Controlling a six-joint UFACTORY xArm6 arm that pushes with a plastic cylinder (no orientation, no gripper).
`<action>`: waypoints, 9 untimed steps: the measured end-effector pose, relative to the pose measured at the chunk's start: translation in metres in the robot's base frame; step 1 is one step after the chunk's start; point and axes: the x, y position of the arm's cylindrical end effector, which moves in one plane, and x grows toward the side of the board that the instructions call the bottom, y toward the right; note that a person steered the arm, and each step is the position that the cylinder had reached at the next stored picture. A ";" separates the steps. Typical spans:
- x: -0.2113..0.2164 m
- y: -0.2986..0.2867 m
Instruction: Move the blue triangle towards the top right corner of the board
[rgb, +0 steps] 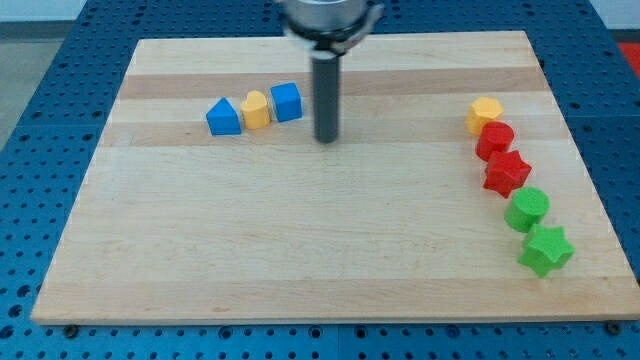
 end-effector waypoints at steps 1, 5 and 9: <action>0.013 -0.078; -0.039 -0.185; -0.026 -0.058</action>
